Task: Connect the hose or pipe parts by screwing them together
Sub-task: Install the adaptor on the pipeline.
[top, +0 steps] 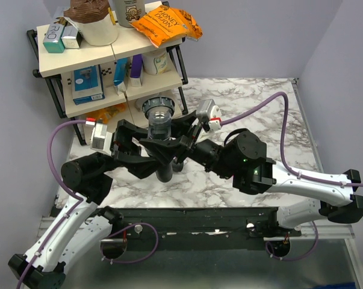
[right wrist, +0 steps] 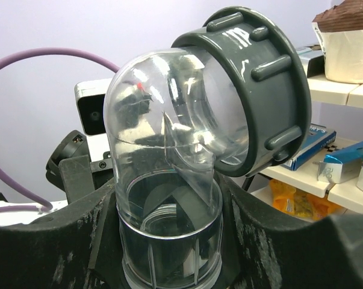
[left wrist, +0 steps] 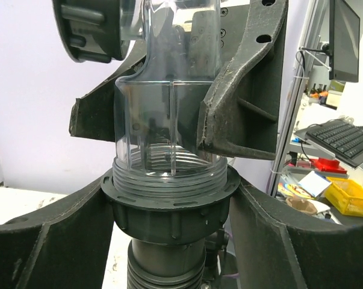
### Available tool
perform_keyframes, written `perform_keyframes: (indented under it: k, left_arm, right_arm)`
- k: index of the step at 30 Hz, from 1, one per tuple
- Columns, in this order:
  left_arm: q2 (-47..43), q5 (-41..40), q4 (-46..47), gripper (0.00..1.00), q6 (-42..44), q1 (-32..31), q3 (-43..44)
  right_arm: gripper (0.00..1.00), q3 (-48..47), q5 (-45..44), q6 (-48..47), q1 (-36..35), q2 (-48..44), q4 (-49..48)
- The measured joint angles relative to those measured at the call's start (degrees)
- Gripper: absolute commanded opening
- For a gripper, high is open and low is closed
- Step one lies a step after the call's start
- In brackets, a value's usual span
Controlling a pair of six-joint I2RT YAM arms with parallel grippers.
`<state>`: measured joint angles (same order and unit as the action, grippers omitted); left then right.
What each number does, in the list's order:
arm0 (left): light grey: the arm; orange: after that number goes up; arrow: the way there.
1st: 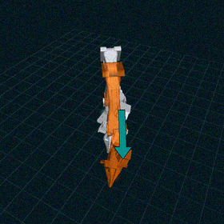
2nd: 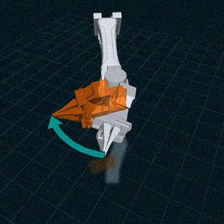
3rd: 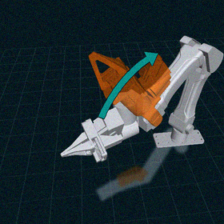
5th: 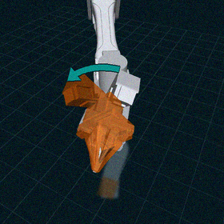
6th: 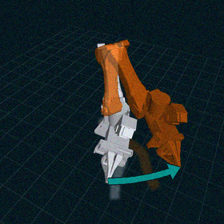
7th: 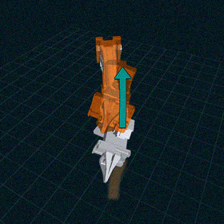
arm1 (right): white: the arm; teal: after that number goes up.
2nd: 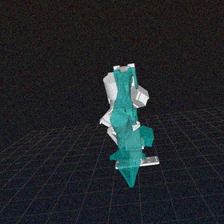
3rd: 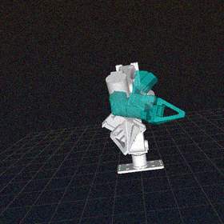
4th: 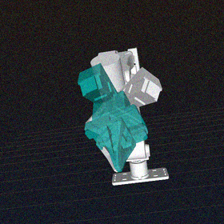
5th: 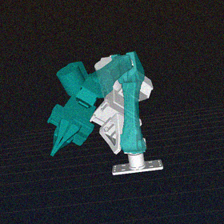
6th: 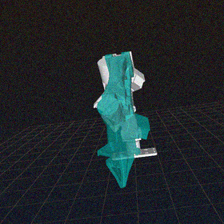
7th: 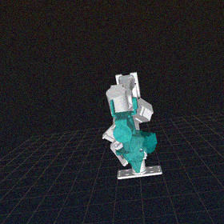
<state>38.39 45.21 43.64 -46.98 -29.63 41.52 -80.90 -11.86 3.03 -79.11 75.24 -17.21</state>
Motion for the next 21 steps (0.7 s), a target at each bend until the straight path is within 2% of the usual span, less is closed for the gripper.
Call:
perform_keyframes:
  k: [4,9,15,21]
  left_arm:
    - [-0.2,-0.7,-0.1,0.0,0.3,0.0,-0.1]
    - [-0.8,-1.6,-2.2,0.0,1.7,-0.1,-0.1]
    - [-1.6,-4.3,-7.1,0.0,7.0,-0.8,-0.1]
    - [-1.7,-8.2,-11.7,0.0,14.3,-1.0,-0.1]
  right_arm:
    - [0.01,0.0,0.0,0.2,0.0,0.2,-0.6]
    - [0.01,-0.1,-0.9,0.2,0.0,0.2,-0.1]
    - [0.01,-3.4,-4.0,-0.1,0.0,1.4,6.1]
    - [0.01,-5.2,-12.5,-0.3,0.0,2.4,10.1]
